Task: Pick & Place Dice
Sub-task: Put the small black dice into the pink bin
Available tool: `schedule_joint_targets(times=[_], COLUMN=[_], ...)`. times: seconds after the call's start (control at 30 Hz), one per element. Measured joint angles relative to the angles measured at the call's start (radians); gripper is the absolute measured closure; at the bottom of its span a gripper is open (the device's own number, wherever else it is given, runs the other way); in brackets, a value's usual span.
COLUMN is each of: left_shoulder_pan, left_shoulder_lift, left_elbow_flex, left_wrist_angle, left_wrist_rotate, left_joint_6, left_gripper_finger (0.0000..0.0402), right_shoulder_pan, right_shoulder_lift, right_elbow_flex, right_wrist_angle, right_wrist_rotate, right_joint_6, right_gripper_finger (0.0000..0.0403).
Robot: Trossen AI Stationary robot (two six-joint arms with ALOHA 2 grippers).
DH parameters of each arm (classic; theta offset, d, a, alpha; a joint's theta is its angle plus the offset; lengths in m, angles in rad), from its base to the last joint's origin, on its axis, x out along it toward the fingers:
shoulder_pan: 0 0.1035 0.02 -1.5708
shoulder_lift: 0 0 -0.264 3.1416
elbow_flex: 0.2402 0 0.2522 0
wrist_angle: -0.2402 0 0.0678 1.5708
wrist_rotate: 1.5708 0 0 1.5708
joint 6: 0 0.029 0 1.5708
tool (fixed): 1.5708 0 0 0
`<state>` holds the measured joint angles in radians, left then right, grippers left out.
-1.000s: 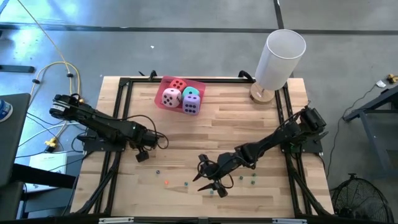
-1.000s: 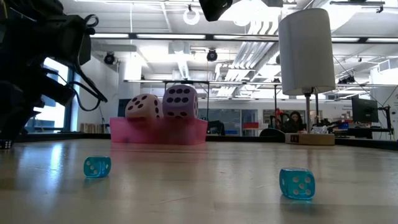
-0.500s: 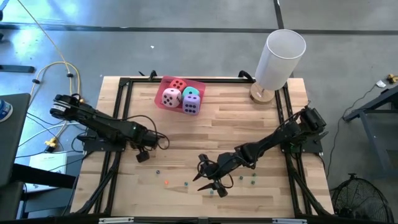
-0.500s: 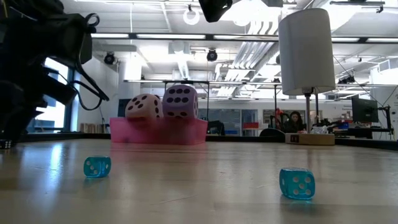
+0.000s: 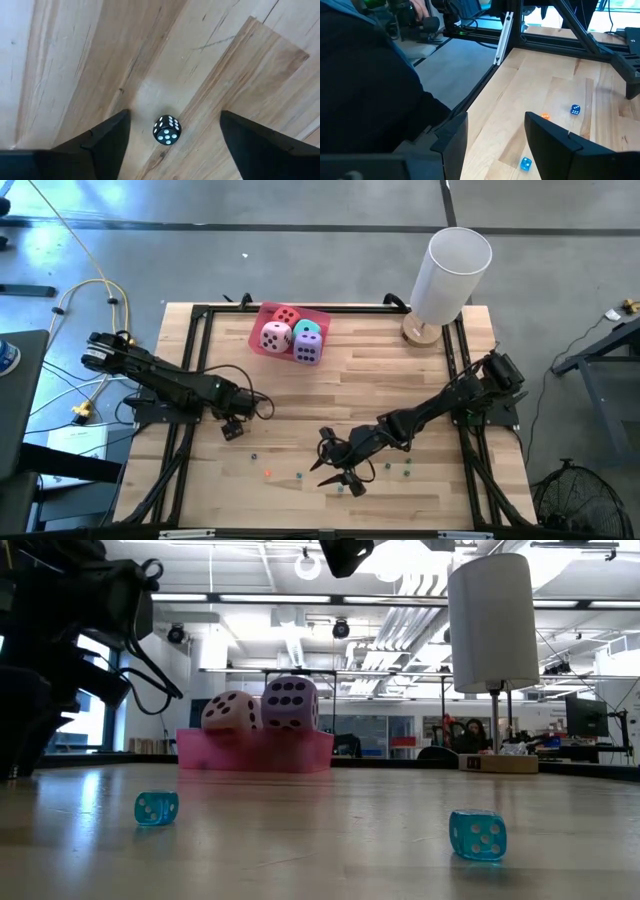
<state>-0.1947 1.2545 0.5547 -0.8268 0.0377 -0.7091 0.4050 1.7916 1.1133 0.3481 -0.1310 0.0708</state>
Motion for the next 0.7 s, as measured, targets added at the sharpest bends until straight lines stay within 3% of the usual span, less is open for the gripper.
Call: schedule_joint_targets(times=[0.2, 0.33, 0.7], left_shoulder_pan=[0.000, 0.001, 0.000], left_shoulder_lift=[0.000, 0.000, 0.000], left_elbow_flex=[0.001, 0.001, -0.001], left_wrist_angle=[-0.013, -0.061, -0.089], left_wrist_rotate=[0.014, 0.079, 0.049], left_joint_6=[-0.006, -0.011, 0.014], left_gripper_finger=[0.0161, 0.0189, 0.0197], right_shoulder_pan=[-0.008, -0.007, -0.007], right_shoulder_lift=[0.000, 0.000, 0.000], right_elbow_flex=[0.000, 0.000, 0.000], right_wrist_angle=[-0.002, -0.002, -0.002], right_wrist_rotate=[-0.002, -0.002, -0.002], right_joint_6=[0.004, 0.004, 0.005], right_gripper_finger=[0.0215, 0.0215, 0.0215])
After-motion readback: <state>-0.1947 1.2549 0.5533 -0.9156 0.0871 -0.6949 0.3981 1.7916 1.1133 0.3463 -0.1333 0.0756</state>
